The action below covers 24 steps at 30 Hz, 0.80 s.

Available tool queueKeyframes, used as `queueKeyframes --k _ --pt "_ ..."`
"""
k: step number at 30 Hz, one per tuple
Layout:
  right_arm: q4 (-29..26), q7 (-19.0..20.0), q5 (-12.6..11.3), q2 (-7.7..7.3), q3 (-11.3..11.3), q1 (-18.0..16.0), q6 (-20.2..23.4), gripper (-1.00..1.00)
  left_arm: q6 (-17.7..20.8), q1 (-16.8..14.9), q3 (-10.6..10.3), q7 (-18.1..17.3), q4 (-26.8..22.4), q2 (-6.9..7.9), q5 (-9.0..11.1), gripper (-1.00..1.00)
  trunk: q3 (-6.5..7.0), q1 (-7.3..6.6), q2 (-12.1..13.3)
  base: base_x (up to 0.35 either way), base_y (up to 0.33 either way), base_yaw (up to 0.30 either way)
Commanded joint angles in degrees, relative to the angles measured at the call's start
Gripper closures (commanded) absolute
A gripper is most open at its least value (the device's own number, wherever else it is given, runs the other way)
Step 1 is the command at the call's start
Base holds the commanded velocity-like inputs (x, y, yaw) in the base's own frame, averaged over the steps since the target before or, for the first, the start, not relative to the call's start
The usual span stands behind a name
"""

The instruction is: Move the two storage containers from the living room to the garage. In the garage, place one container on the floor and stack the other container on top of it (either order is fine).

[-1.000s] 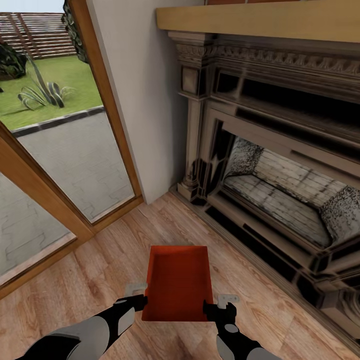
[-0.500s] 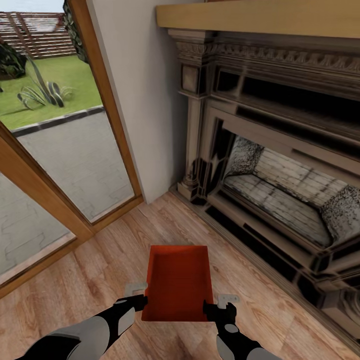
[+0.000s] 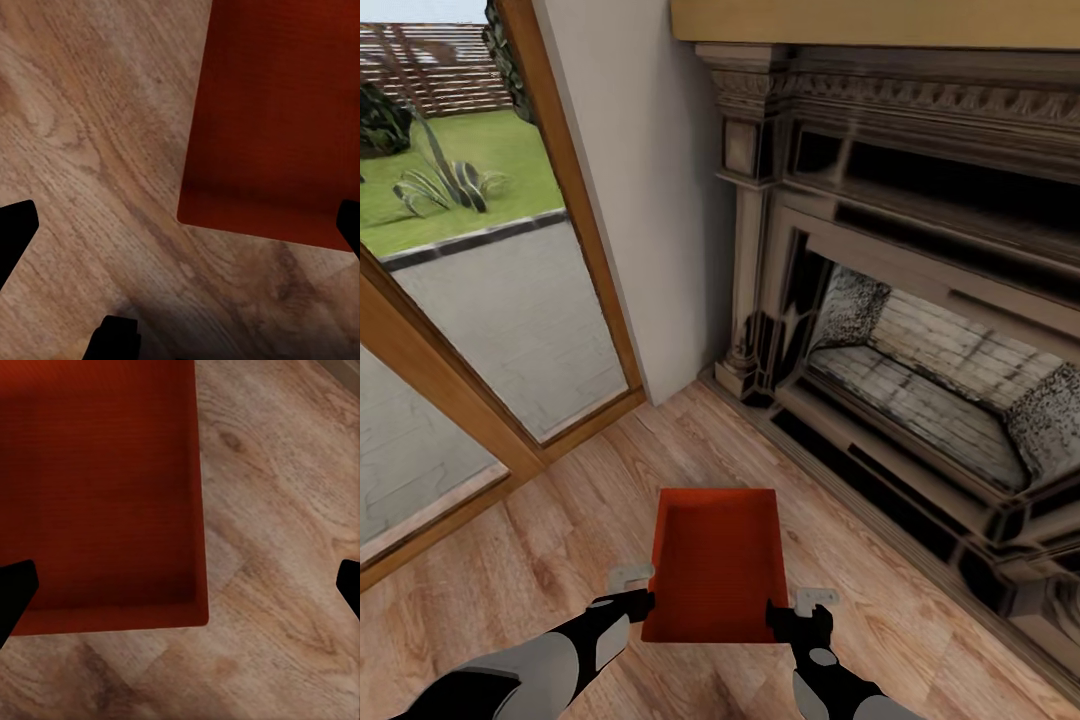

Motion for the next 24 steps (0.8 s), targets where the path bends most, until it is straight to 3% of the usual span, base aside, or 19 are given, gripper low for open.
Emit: queueKeyframes --k 1,24 --pt "0.06 -0.28 0.03 0.01 0.15 -0.03 -0.14 -1.0 -0.16 -0.03 -0.45 0.17 0.03 -0.02 0.53 -1.0 -0.22 0.22 -0.44 0.0 0.0 0.0" --pt "0.06 -0.28 0.03 0.01 0.15 -0.03 -0.28 -1.0 -0.2 -0.03 -0.45 0.08 0.03 -0.02 0.44 -1.0 -4.35 5.28 -9.66 0.0 0.0 0.0"
